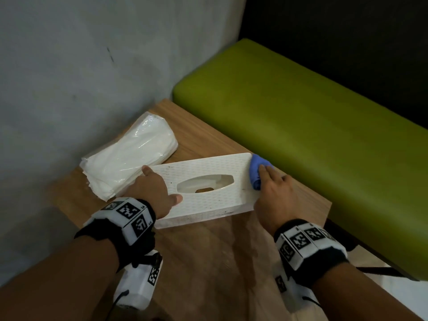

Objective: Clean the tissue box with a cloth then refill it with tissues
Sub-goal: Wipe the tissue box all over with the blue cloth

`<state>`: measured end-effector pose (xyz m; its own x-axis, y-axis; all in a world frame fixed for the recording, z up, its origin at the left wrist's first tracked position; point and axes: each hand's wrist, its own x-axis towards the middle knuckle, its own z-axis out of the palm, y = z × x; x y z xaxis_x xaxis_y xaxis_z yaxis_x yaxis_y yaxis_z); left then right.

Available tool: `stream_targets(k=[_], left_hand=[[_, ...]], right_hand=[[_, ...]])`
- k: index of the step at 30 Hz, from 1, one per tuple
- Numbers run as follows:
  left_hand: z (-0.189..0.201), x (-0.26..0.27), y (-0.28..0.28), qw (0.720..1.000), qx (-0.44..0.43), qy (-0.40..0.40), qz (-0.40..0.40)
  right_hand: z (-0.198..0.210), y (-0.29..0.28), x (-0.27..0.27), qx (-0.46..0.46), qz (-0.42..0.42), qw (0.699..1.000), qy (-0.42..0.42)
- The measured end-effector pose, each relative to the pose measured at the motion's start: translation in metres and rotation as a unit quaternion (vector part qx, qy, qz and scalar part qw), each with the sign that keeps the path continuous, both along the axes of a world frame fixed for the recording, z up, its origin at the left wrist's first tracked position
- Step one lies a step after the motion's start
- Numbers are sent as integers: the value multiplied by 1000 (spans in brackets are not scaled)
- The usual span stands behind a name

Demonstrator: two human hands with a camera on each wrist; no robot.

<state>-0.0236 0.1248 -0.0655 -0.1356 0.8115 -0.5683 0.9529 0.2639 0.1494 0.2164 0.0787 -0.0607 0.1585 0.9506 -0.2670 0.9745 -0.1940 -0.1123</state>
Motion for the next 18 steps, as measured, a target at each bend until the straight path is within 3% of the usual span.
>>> stream_targets(k=[1,5,8,13,18], left_hand=[[-1,0,0,1000,-1,-2,-2],[-1,2,1,1000,-1,-2,5],[-3,2,2,1000,3,10,9],[-3,3,3,1000,-14,24,5],[5,8,3,999,-10,32,1]], right_hand=[[0,1,-1,-6,-16,1000,1],[-6,27,-18,14,69,996,-50],[1,39,-25,14,85,994,-70],[2,8,-8,-32,180,981,-65],[3,28,-4,4,88,994,-61]])
